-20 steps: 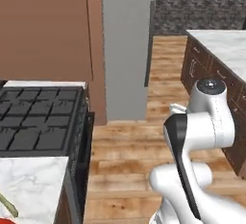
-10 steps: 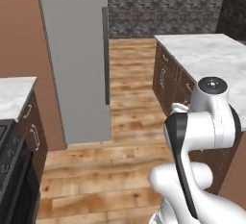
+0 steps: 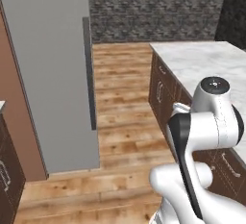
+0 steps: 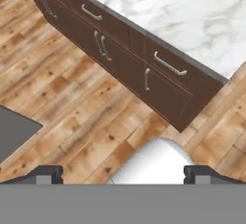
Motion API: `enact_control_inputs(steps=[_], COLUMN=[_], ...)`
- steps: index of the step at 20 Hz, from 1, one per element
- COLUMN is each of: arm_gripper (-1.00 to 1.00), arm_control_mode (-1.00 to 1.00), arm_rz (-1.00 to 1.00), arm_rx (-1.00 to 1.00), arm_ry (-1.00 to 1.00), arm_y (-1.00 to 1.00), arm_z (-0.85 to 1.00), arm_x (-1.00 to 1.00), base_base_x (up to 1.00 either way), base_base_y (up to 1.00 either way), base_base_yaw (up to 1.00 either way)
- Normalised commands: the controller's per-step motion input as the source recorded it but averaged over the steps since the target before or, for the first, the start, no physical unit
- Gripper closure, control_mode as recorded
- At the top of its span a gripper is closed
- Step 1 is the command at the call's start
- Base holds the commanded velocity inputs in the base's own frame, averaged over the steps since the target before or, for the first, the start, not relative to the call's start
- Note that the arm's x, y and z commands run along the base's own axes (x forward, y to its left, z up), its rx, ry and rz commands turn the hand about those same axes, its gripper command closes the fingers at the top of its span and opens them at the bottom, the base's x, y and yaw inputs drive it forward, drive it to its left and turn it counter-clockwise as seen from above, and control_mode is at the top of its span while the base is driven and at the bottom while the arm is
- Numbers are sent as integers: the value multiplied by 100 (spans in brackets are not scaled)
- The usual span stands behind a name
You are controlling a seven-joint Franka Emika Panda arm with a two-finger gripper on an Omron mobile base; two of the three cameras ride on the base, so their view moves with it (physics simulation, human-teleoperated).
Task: Pick the egg and butter from the fridge and place them by the bowl for mixing.
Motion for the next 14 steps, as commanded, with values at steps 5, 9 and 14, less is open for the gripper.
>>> enact_control_inputs(steps=[5,9,14], arm_gripper=[-100,-100,-100], arm_control_mode=[100,100,100], arm_rz=[0,0,0], arm_rx=[0,0,0], arm_ry=[0,0,0], arm_y=[0,0,0], arm_z=[0,0,0], arm_x=[0,0,0], base_base_x=[100,100,100], base_base_y=[-18,-12,0], base_base_yaw=[-18,-22,-9])
